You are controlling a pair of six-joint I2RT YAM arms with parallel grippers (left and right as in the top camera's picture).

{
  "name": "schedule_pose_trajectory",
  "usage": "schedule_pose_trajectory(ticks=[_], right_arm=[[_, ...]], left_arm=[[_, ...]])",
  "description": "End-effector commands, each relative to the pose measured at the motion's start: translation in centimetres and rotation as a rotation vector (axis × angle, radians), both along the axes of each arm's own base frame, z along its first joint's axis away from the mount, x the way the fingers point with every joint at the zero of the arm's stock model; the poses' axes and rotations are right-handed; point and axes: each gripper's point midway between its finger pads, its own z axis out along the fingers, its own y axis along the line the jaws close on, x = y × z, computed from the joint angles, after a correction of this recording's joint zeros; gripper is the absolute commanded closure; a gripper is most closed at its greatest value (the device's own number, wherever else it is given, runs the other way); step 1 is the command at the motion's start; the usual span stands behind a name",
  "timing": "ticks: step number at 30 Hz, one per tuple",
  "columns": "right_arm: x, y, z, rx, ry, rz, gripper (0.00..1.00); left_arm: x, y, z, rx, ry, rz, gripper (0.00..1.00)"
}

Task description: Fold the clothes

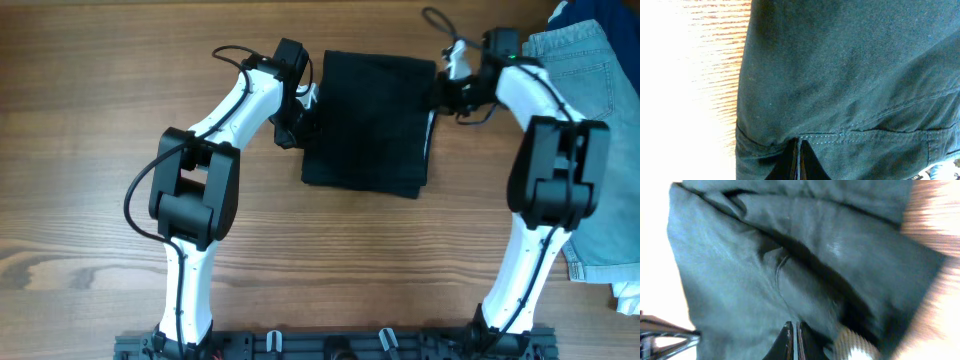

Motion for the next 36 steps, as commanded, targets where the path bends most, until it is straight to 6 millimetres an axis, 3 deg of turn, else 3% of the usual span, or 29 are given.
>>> schedule_pose_trajectory(ticks=[1, 3, 6, 10, 14, 20, 25, 28, 31, 36], right_arm=[[-0.2, 1.5, 9.5, 0.075, -0.153, 0.060, 0.92], [-2.5, 2.5, 11.2, 0.088, -0.106, 0.089, 0.89], [-7.3, 4.8, 10.8, 0.087, -0.006, 0.245, 0.89], [-10.9, 8.4, 8.5, 0.148, 0.111, 0.333, 0.91], [-13.7, 9.4, 4.1, 0.108, 0.253, 0.314, 0.91], [-15.8, 7.4, -1.4, 0.055, 0.350, 0.199, 0.86], [-18.0, 5.2, -3.9, 0.027, 0.415, 0.149, 0.84], [-18.5, 3.5, -4.8, -0.038, 0.466, 0.091, 0.89], [-17.6, 2.7, -3.9, -0.047, 0.449, 0.067, 0.89], [-15.0, 1.5, 0.5, -0.119, 0.346, 0.050, 0.83]], left_arm=[[0.6, 0.3, 0.9, 0.006, -0.030, 0.016, 0.96], [0.6, 0.3, 0.9, 0.006, -0.029, 0.016, 0.96], [1.0, 0.2, 0.9, 0.000, -0.045, 0.016, 0.96], [1.7, -0.1, 1.0, -0.012, -0.074, 0.016, 0.95], [1.6, -0.1, 1.0, -0.010, -0.070, 0.016, 0.95], [1.6, 0.0, 1.0, -0.010, -0.070, 0.016, 0.94], [1.6, -0.1, 1.0, -0.010, -0.070, 0.016, 0.94], [1.6, -0.1, 1.0, -0.010, -0.070, 0.016, 0.94], [1.6, 0.0, 1.0, -0.011, -0.071, 0.016, 0.94], [2.0, 0.1, 2.8, -0.025, -0.108, 0.017, 0.96]])
